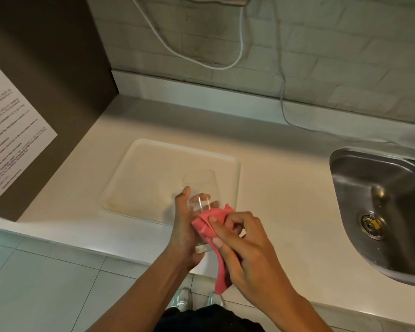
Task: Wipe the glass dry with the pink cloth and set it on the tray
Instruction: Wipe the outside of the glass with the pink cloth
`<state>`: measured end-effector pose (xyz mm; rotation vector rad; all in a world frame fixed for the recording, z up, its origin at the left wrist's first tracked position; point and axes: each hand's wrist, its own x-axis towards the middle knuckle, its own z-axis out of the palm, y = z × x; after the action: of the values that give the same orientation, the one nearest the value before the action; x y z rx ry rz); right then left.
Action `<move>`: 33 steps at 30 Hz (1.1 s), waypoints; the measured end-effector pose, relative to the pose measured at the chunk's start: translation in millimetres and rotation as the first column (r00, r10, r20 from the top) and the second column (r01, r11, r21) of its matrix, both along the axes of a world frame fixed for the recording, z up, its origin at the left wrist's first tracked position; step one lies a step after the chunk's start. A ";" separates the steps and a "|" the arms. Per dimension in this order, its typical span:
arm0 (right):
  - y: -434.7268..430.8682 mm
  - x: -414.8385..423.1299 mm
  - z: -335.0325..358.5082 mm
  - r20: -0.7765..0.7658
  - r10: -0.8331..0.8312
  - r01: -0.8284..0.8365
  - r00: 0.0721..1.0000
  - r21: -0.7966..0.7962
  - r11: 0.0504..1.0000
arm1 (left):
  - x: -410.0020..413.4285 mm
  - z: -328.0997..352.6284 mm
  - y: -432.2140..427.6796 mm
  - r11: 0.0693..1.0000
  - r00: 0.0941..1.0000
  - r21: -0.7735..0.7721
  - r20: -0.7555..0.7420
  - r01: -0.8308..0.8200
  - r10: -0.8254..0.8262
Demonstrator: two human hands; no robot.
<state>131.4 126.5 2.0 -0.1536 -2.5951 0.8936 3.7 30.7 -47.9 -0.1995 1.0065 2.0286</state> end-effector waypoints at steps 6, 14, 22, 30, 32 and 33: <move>9.1 -16.1 8.9 0.051 -0.170 0.178 0.984 -0.322 0.930 | 9.4 9.4 3.4 0.996 0.999 -0.071 0.008 0.047 -0.047; 10.3 -13.5 7.9 0.024 -0.200 0.200 0.980 -0.245 0.949 | 7.2 16.2 9.5 0.986 0.994 -0.157 -0.102 -0.046 0.030; 8.7 -14.4 6.9 0.045 -0.219 0.221 0.975 -0.061 0.973 | 9.4 10.0 5.2 0.922 0.978 -0.388 -0.197 -0.008 -0.074; 0.0 -13.0 -7.6 -0.033 -0.150 0.151 0.988 0.025 0.988 | 18.6 16.7 7.5 0.936 0.984 -0.350 -0.151 0.032 -0.090; 7.0 -17.1 -2.1 -0.009 -0.196 0.191 0.981 -0.176 0.966 | 20.2 17.4 7.5 0.935 0.985 -0.355 -0.160 -0.002 -0.058; 11.6 -22.2 1.3 0.026 -0.230 0.228 0.973 -0.280 0.932 | 22.0 17.4 7.9 0.934 0.985 -0.357 -0.168 -0.021 -0.042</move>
<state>109.2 138.0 3.4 -0.5198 -2.3662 1.1657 25.7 38.6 -30.5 -0.2110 1.4839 1.8614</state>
